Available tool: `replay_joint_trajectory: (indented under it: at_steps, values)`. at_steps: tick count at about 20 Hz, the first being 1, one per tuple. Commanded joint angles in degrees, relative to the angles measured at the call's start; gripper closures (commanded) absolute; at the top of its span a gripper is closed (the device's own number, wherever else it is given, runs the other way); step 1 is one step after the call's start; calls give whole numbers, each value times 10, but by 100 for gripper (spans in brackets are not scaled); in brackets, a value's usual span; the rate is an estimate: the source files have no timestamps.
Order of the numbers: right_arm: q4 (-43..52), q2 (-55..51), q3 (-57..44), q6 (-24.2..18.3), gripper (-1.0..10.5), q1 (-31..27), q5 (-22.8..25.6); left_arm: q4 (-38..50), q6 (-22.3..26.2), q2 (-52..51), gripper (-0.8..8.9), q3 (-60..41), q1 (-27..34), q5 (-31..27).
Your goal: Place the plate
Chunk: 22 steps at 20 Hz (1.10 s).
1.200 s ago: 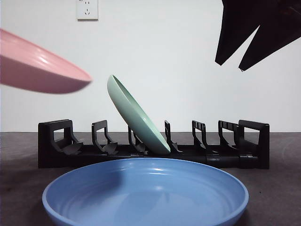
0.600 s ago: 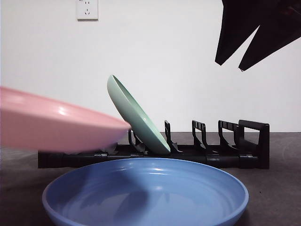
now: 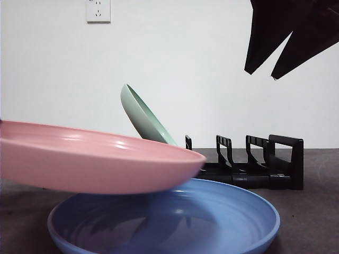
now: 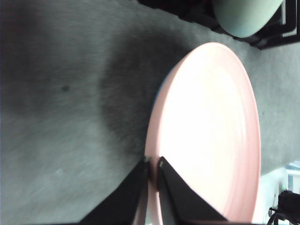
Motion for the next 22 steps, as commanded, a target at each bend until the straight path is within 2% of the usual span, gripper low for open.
replay_joint_trajectory:
  at_steps: [1,12,16,19,22]
  values:
    - [5,4,6,-3,669,3,3,34,-19,35,799,2,-28,-17]
    - [-1,4,6,0,669,3,2,177,-61,185,798,2,-166,-121]
    - [-12,4,6,0,669,3,2,188,-64,206,798,2,-203,-186]
    - [-17,4,6,0,669,3,2,187,-64,207,775,2,-214,-204]
    - [-21,4,6,0,669,3,2,184,-64,207,621,2,-215,-210]
